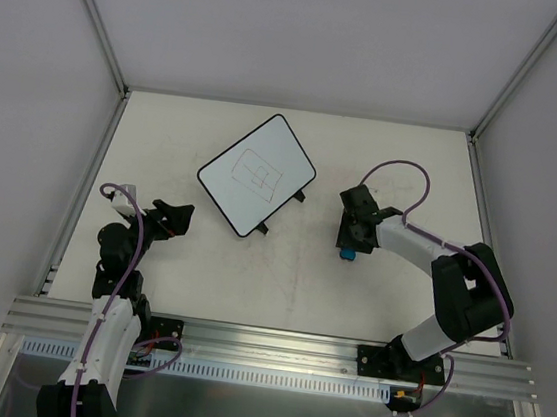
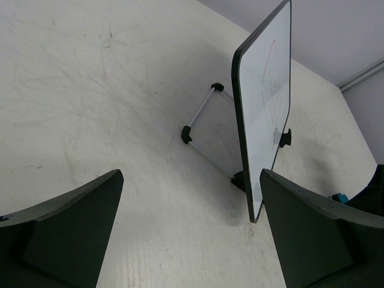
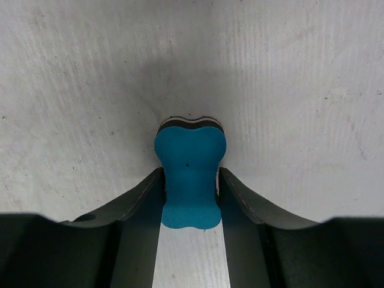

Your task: Erase the whiteboard

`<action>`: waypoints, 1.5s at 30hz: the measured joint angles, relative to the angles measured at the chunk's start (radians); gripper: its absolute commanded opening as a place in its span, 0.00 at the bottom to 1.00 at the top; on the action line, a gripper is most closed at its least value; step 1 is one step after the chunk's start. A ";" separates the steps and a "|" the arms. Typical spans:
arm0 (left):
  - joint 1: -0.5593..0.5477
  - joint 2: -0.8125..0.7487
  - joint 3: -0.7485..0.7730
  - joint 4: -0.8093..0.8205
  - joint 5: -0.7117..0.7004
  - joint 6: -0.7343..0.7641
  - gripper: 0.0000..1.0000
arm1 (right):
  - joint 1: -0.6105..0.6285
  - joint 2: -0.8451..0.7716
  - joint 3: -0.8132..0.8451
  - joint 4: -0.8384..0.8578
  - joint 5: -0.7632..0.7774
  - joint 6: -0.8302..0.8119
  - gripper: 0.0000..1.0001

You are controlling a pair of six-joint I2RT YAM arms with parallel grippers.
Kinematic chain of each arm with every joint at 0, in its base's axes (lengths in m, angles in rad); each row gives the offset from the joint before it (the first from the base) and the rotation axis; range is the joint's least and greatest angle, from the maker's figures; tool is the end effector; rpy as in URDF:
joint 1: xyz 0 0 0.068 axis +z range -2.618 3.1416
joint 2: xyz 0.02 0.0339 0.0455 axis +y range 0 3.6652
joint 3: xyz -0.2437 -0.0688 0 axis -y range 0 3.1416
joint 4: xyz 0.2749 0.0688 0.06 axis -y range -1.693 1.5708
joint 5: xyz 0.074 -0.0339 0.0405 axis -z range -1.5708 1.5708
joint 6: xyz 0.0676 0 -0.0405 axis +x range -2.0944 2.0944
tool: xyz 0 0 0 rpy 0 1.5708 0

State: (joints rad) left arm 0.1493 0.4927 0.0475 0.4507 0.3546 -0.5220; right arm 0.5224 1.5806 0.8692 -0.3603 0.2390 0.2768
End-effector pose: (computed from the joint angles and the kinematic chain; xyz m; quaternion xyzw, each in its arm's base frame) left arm 0.2177 0.0090 0.1653 -0.1105 0.6966 -0.2515 0.6628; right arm 0.2997 0.1541 0.1005 -0.0886 0.9585 -0.0110 0.2708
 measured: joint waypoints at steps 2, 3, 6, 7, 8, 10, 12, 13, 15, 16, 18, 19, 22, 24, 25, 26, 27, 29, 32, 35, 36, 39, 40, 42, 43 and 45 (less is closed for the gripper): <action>0.000 0.000 0.000 0.000 0.000 0.000 0.99 | 0.001 -0.004 0.000 0.000 0.000 0.000 0.44; 0.000 0.000 0.000 0.000 0.000 0.000 0.99 | 0.001 -0.005 0.000 0.000 0.000 0.000 0.44; 0.000 0.000 0.000 0.000 0.000 0.000 0.99 | 0.002 -0.008 0.000 0.000 0.000 0.000 0.45; 0.000 0.000 0.000 0.000 0.000 0.000 0.99 | 0.002 -0.008 0.000 0.000 0.000 0.000 0.46; 0.000 0.000 0.000 0.000 0.000 0.000 0.99 | 0.002 -0.008 0.000 0.000 0.000 0.000 0.48; 0.000 0.000 0.000 0.000 0.000 0.000 0.99 | 0.004 -0.009 0.001 0.000 0.000 0.000 0.48; 0.000 0.000 0.000 0.000 0.000 0.000 0.99 | 0.005 -0.009 0.002 -0.001 0.000 -0.001 0.48; 0.000 0.000 0.000 0.000 0.000 0.000 0.99 | 0.005 -0.009 0.003 -0.002 0.000 -0.001 0.48; 0.000 0.000 0.000 0.000 0.000 0.000 0.99 | 0.006 -0.009 0.008 -0.003 0.000 -0.001 0.46; 0.000 0.000 0.000 0.000 0.000 0.000 0.99 | 0.006 -0.009 0.009 -0.003 0.000 -0.001 0.46; 0.000 0.002 0.000 0.000 0.000 0.000 0.99 | 0.006 -0.009 0.012 -0.003 0.000 -0.001 0.45; 0.000 0.003 0.000 0.000 0.000 0.000 0.99 | 0.007 -0.009 0.013 -0.003 0.000 -0.001 0.44; 0.000 0.009 0.000 0.000 0.000 0.000 0.99 | 0.008 -0.009 0.013 -0.003 0.001 -0.001 0.37; 0.000 0.011 0.000 0.000 0.000 0.000 0.99 | 0.008 -0.009 0.013 -0.004 0.000 -0.002 0.36; 0.000 0.011 0.000 0.000 0.000 0.000 0.99 | 0.008 -0.009 0.014 -0.003 0.000 -0.002 0.36; 0.000 0.011 0.000 0.000 0.000 0.000 0.99 | 0.008 -0.009 0.014 -0.004 0.000 -0.002 0.33; 0.000 0.011 0.000 0.001 0.000 0.000 0.99 | 0.008 -0.009 0.016 -0.005 0.000 -0.002 0.33; -0.004 0.011 0.000 0.001 0.000 0.000 0.99 | 0.008 -0.009 0.021 -0.005 0.000 -0.004 0.27; -0.006 0.011 0.000 0.001 0.000 0.000 0.99 | 0.008 -0.009 0.025 -0.005 0.000 -0.004 0.23; -0.006 0.011 0.000 0.001 0.000 0.000 0.99 | 0.008 -0.009 0.026 -0.005 0.000 -0.006 0.23; -0.006 0.010 0.000 0.001 0.000 0.000 0.99 | 0.010 -0.009 0.028 -0.006 0.000 -0.008 0.22; -0.006 -0.011 0.000 0.000 0.002 0.000 0.99 | 0.018 -0.020 0.039 -0.015 0.000 -0.021 0.13; -0.006 -0.027 0.000 0.000 0.002 -0.001 0.99 | 0.023 -0.029 0.048 -0.020 -0.001 -0.029 0.10; -0.006 -0.066 0.000 0.000 0.003 -0.004 0.99 | 0.035 -0.050 0.074 -0.027 -0.004 -0.046 0.00; -0.006 -0.085 0.000 0.002 0.004 -0.006 0.99 | 0.039 -0.057 0.092 -0.031 -0.006 -0.054 0.00; -0.006 -0.116 0.000 0.025 0.009 -0.016 0.99 | 0.046 -0.066 0.145 -0.035 -0.015 -0.073 0.00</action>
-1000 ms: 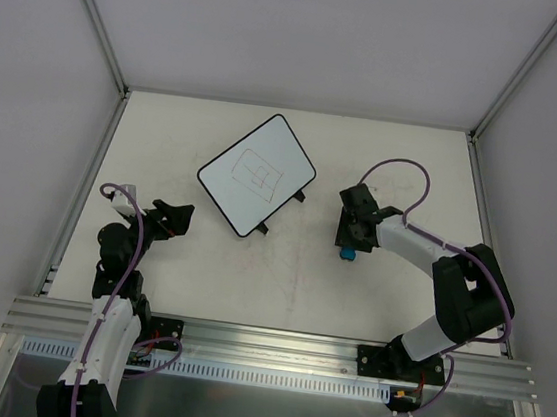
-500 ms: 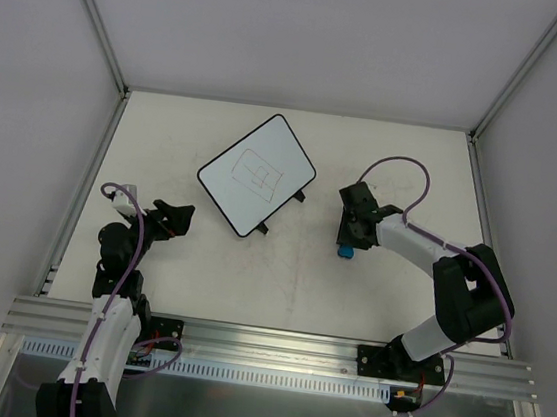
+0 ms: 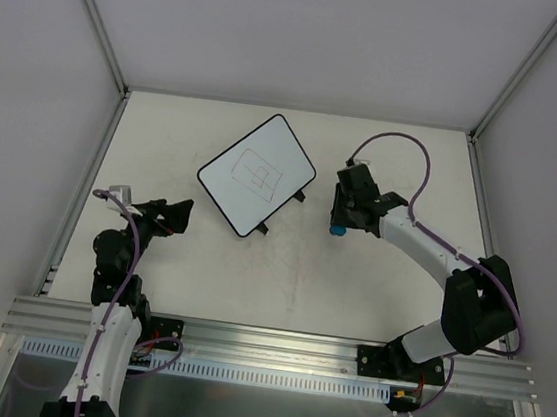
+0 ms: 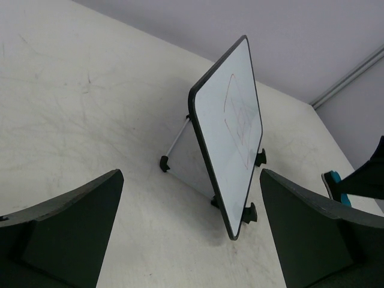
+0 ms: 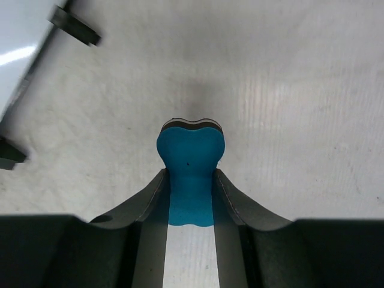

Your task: Erase the whiteboard

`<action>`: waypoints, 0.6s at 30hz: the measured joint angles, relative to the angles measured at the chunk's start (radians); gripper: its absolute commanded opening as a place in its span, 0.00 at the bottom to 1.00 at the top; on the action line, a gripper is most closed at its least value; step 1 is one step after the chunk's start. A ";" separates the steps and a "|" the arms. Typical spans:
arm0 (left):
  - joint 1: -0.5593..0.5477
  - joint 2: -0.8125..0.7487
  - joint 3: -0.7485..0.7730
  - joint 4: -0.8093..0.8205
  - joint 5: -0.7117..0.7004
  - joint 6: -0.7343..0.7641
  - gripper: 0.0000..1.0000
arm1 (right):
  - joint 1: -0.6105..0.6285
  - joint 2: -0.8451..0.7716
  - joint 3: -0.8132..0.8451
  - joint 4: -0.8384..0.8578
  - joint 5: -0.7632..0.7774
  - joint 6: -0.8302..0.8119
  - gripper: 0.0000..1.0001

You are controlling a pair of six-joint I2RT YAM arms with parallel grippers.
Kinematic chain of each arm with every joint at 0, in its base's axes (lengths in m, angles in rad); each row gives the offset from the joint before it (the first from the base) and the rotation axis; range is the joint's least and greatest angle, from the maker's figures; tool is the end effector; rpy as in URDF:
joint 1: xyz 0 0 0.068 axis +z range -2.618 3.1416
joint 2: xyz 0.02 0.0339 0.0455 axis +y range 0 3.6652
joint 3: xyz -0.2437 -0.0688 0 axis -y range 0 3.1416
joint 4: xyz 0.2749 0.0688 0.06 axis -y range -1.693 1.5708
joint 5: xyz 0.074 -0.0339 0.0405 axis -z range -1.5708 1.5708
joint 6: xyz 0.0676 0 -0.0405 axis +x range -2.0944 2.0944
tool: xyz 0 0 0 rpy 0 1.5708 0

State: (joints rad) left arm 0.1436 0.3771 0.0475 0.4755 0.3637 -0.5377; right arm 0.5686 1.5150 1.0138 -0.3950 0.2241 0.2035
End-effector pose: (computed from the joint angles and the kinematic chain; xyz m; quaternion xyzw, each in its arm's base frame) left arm 0.2100 0.0061 0.1910 -0.0858 0.6517 -0.2616 0.7067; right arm 0.3146 0.1832 0.1681 -0.1338 0.9289 0.0261 0.3444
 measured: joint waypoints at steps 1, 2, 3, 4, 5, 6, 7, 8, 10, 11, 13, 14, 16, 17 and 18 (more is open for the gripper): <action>0.000 0.000 0.000 0.014 0.005 -0.003 0.99 | 0.003 -0.002 0.027 0.000 -0.004 -0.010 0.00; 0.000 0.008 0.000 0.031 0.016 -0.008 0.99 | 0.005 -0.002 0.052 0.000 -0.005 -0.018 0.00; 0.000 0.030 0.000 0.051 0.027 -0.014 0.99 | 0.007 -0.002 0.075 0.002 -0.008 -0.027 0.00; 0.000 0.066 0.000 0.074 0.040 -0.022 0.99 | 0.009 -0.002 0.092 0.002 -0.009 -0.033 0.00; 0.000 0.111 0.000 0.099 0.056 -0.030 0.99 | 0.011 -0.002 0.109 0.002 -0.014 -0.041 0.00; 0.000 0.168 0.000 0.132 0.076 -0.040 0.99 | 0.013 0.000 0.130 -0.003 -0.023 -0.051 0.00; 0.000 0.220 0.000 0.159 0.090 -0.050 0.99 | 0.017 0.004 0.152 -0.006 -0.028 -0.060 0.00; 0.000 0.267 -0.001 0.184 0.105 -0.058 0.99 | 0.024 0.010 0.177 -0.010 -0.031 -0.070 0.00; 0.000 0.339 -0.001 0.234 0.131 -0.077 0.99 | 0.037 0.032 0.234 -0.012 -0.033 -0.088 0.00; 0.000 0.371 -0.002 0.264 0.145 -0.086 0.99 | 0.047 0.047 0.266 -0.011 -0.033 -0.097 0.00; 0.000 0.403 -0.002 0.315 0.167 -0.101 0.99 | 0.067 0.071 0.317 0.004 -0.031 -0.114 0.00; 0.000 0.409 -0.002 0.334 0.178 -0.105 0.99 | 0.075 0.078 0.329 0.016 -0.031 -0.121 0.00; 0.000 0.407 -0.002 0.365 0.195 -0.107 0.99 | 0.093 0.084 0.339 0.056 -0.031 -0.139 0.00; 0.000 0.405 -0.002 0.378 0.204 -0.107 0.99 | 0.100 0.087 0.341 0.076 -0.031 -0.150 0.00; 0.000 0.404 -0.002 0.389 0.206 -0.108 0.99 | 0.107 0.091 0.345 0.091 -0.033 -0.161 0.00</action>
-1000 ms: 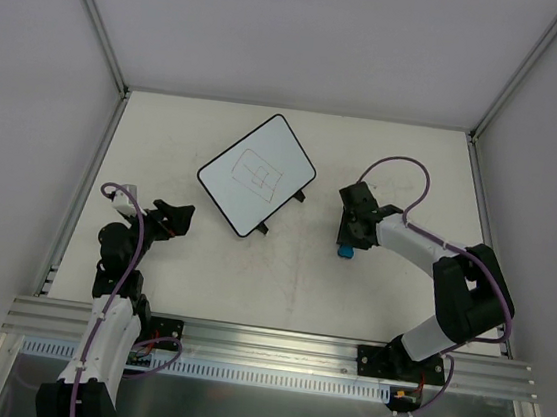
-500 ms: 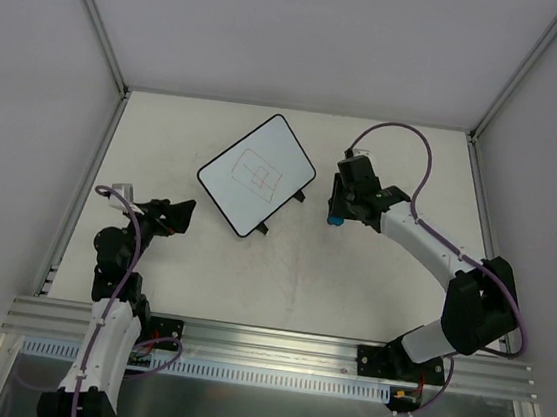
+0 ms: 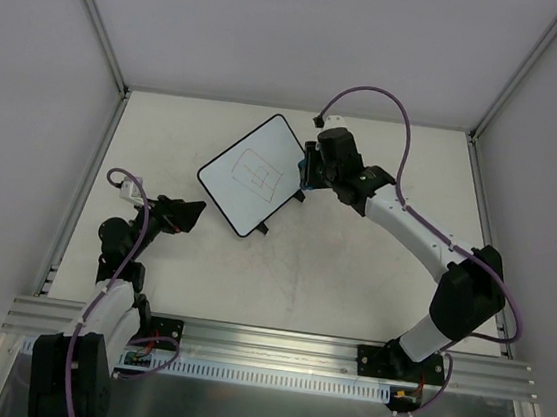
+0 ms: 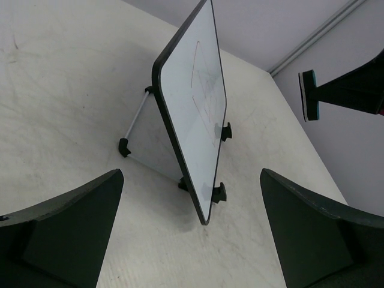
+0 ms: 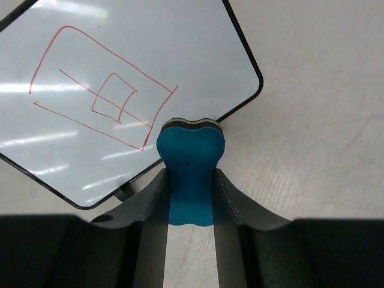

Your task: Erase the whiteboard

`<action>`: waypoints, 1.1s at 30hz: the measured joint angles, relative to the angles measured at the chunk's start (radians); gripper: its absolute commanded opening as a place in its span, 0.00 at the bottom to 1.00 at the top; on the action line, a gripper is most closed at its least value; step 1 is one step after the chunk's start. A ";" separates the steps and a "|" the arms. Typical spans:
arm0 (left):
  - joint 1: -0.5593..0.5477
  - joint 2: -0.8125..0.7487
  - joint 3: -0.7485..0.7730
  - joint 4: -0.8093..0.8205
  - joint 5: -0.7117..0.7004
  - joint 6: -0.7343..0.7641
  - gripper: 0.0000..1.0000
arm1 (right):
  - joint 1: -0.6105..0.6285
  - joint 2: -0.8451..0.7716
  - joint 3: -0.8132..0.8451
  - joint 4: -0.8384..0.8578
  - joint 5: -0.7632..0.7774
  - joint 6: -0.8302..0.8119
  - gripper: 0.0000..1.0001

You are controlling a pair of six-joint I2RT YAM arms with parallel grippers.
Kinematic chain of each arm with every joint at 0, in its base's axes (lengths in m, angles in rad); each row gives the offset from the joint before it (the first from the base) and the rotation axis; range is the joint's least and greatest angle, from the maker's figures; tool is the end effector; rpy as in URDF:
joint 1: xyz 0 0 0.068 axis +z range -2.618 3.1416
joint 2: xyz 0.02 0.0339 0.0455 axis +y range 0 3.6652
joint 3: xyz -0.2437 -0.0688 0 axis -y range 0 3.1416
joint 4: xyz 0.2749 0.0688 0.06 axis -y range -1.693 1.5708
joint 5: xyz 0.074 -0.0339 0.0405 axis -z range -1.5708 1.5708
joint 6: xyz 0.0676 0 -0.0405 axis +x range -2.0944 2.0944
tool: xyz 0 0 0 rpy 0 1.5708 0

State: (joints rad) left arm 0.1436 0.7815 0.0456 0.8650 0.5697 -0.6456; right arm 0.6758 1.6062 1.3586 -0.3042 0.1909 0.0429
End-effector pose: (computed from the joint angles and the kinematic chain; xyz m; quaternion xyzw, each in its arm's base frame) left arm 0.2238 -0.0045 0.1619 -0.0486 0.6659 -0.3587 0.6523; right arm 0.3430 0.2586 0.2743 -0.2263 0.8403 0.0929 0.4838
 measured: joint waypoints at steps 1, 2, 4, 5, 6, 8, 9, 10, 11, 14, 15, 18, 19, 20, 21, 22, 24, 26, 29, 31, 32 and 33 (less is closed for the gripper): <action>0.000 0.003 0.000 0.015 0.003 -0.002 0.99 | 0.005 0.009 0.010 0.011 -0.005 -0.008 0.00; 0.000 0.010 0.000 0.031 0.005 -0.003 0.99 | 0.007 0.022 0.025 0.024 -0.014 -0.013 0.00; 0.000 0.048 0.000 0.080 0.008 -0.011 0.99 | 0.008 0.053 0.055 0.058 -0.036 -0.022 0.00; 0.000 0.076 0.000 0.102 0.012 -0.017 0.99 | 0.007 0.072 0.071 0.086 -0.051 -0.023 0.00; 0.000 0.111 0.000 0.127 0.017 -0.021 0.99 | 0.007 0.090 0.084 0.117 -0.066 -0.025 0.00; 0.000 0.172 0.000 0.153 0.023 -0.028 0.99 | 0.007 0.126 0.109 0.169 -0.079 -0.020 0.00; 0.000 0.202 0.000 0.164 0.023 -0.029 0.99 | 0.007 0.143 0.123 0.186 -0.080 -0.018 0.00; 0.000 0.226 0.001 0.171 0.023 -0.031 0.99 | 0.007 0.163 0.142 0.208 -0.081 -0.016 0.00; 0.000 0.245 0.003 0.175 0.022 -0.032 0.99 | 0.007 0.182 0.157 0.231 -0.080 -0.013 0.00; 0.000 0.293 0.014 0.206 0.022 -0.036 0.98 | 0.007 0.214 0.167 0.311 -0.076 -0.005 0.00; -0.001 0.310 0.021 0.225 0.023 -0.040 0.98 | 0.007 0.217 0.159 0.342 -0.074 0.000 0.00; -0.008 0.361 0.046 0.275 0.022 -0.047 0.95 | 0.008 0.217 0.116 0.426 -0.072 0.004 0.00; -0.014 0.383 0.055 0.294 0.020 -0.048 0.95 | 0.008 0.218 0.105 0.437 -0.072 0.005 0.00; -0.023 0.410 0.066 0.319 0.020 -0.048 0.93 | 0.008 0.219 0.093 0.447 -0.072 0.005 0.00; -0.031 0.431 0.073 0.336 0.021 -0.049 0.91 | 0.008 0.219 0.086 0.454 -0.072 0.005 0.00; -0.042 0.458 0.083 0.351 0.021 -0.050 0.90 | 0.008 0.220 0.077 0.459 -0.075 0.005 0.00; -0.066 0.510 0.096 0.377 0.016 -0.051 0.87 | 0.008 0.220 0.059 0.483 -0.080 0.005 0.00; -0.090 0.560 0.104 0.388 0.009 -0.053 0.85 | 0.008 0.220 0.046 0.499 -0.088 0.005 0.00; -0.127 0.624 0.119 0.389 -0.003 -0.053 0.84 | 0.008 0.220 0.034 0.513 -0.103 0.005 0.00; -0.158 0.650 0.133 0.389 -0.022 -0.050 0.83 | 0.008 0.220 0.034 0.520 -0.109 0.005 0.00; -0.168 0.655 0.136 0.390 -0.027 -0.049 0.82 | 0.008 0.220 0.033 0.525 -0.112 0.005 0.00; -0.180 0.658 0.137 0.391 -0.037 -0.045 0.82 | 0.008 0.220 0.033 0.530 -0.119 0.005 0.00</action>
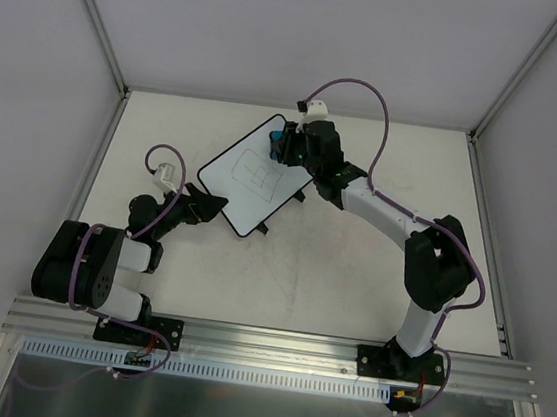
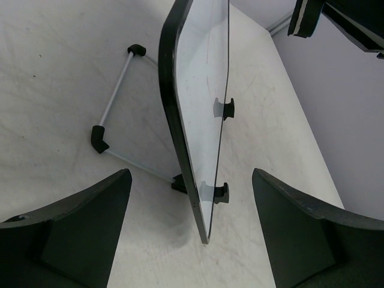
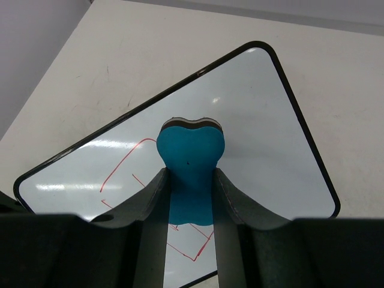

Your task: Erase the whiteboard

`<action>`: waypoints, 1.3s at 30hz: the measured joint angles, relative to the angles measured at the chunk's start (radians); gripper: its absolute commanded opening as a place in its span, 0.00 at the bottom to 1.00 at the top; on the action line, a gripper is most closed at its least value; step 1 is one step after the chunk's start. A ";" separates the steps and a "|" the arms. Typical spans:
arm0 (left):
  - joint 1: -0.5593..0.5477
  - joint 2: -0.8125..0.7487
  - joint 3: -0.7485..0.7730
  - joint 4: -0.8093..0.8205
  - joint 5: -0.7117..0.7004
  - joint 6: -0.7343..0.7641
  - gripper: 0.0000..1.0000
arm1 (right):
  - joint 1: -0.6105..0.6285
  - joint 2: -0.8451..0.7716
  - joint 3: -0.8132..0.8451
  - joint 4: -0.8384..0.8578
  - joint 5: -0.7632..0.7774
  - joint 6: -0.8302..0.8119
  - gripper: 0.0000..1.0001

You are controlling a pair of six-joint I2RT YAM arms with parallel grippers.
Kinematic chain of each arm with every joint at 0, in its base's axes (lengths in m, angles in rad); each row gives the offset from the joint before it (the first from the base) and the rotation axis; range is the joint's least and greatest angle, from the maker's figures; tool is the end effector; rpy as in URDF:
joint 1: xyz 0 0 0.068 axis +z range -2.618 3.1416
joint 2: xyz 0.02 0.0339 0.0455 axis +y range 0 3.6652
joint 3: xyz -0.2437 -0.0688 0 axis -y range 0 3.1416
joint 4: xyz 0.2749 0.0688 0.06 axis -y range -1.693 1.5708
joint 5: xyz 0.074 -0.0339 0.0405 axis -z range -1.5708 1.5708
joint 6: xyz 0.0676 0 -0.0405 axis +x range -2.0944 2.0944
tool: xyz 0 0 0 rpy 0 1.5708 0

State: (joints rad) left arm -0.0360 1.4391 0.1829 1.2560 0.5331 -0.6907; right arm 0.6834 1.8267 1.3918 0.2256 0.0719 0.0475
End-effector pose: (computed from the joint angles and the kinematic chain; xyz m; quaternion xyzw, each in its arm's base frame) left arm 0.2609 -0.0438 0.1122 -0.0430 0.7059 -0.4165 0.5713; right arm 0.3866 0.3085 0.2585 -0.2213 0.7447 0.1987 0.5974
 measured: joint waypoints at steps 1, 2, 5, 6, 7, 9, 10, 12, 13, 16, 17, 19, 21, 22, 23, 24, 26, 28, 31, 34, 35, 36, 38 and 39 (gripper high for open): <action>-0.008 0.000 0.000 0.001 -0.009 0.003 0.82 | 0.000 0.000 0.000 0.004 -0.005 0.000 0.00; -0.017 0.000 0.000 0.003 -0.018 0.005 0.79 | 0.000 0.000 0.000 0.007 -0.010 0.000 0.00; -0.023 0.004 0.008 0.004 -0.030 0.015 0.72 | 0.000 0.000 0.000 0.017 -0.032 0.001 0.00; -0.023 0.007 0.013 0.005 -0.036 0.018 0.71 | 0.000 0.000 0.000 0.019 -0.035 0.002 0.00; -0.023 0.010 0.017 0.004 -0.040 0.021 0.70 | 0.000 0.001 0.000 0.020 -0.038 0.003 0.00; -0.023 0.015 0.024 0.004 -0.045 0.024 0.63 | 0.000 0.003 0.000 0.024 -0.045 0.004 0.00; -0.023 0.016 0.026 0.004 -0.046 0.026 0.62 | 0.000 0.005 0.000 0.025 -0.052 0.005 0.00; -0.023 0.016 0.032 0.005 -0.046 0.029 0.62 | 0.000 0.013 0.000 0.026 -0.070 0.008 0.00; -0.023 0.016 0.034 0.005 -0.046 0.029 0.62 | 0.000 0.015 0.000 0.027 -0.075 0.009 0.00; -0.023 0.016 0.048 0.005 -0.047 0.030 0.60 | 0.000 0.030 0.000 0.028 -0.093 0.017 0.00; -0.023 0.018 0.054 0.005 -0.047 0.031 0.59 | 0.000 0.035 0.000 0.028 -0.098 0.019 0.00; -0.023 0.025 0.067 0.005 -0.047 0.032 0.57 | 0.000 0.045 0.000 0.029 -0.108 0.023 0.00; -0.023 0.031 0.077 0.005 -0.048 0.032 0.53 | 0.000 0.052 0.000 0.028 -0.116 0.025 0.00; -0.023 0.031 0.080 0.005 -0.048 0.033 0.52 | 0.000 0.054 0.000 0.028 -0.118 0.027 0.00; -0.023 0.032 0.082 0.005 -0.048 0.034 0.49 | 0.000 0.054 0.000 0.028 -0.121 0.027 0.00; -0.023 0.032 0.085 0.005 -0.048 0.034 0.48 | 0.000 0.054 0.000 0.029 -0.125 0.028 0.00; -0.023 0.032 0.091 0.005 -0.048 0.034 0.46 | 0.001 0.054 0.000 0.033 -0.133 0.029 0.00; -0.022 0.032 0.096 0.005 -0.048 0.035 0.43 | 0.002 0.054 0.000 0.033 -0.139 0.030 0.00; -0.021 0.032 0.101 0.006 -0.049 0.037 0.41 | 0.008 0.054 0.000 0.034 -0.144 0.030 0.00; -0.021 0.032 0.103 0.007 -0.049 0.040 0.39 | 0.021 0.054 0.000 0.040 -0.148 0.027 0.00; -0.021 0.032 0.103 0.007 -0.049 0.040 0.38 | 0.027 0.054 0.000 0.043 -0.150 0.026 0.00; -0.018 0.032 0.103 0.007 -0.049 0.043 0.36 | 0.032 0.054 0.000 0.046 -0.151 0.026 0.00; -0.014 0.032 0.103 0.007 -0.049 0.044 0.28 | 0.040 0.055 0.000 0.050 -0.156 0.026 0.00; -0.014 0.032 0.103 0.007 -0.049 0.046 0.27 | 0.044 0.055 0.000 0.054 -0.158 0.026 0.00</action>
State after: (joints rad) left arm -0.0502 1.4708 0.2863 1.2633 0.4839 -0.6449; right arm 0.7273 1.8820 1.3922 0.2794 -0.0864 0.0734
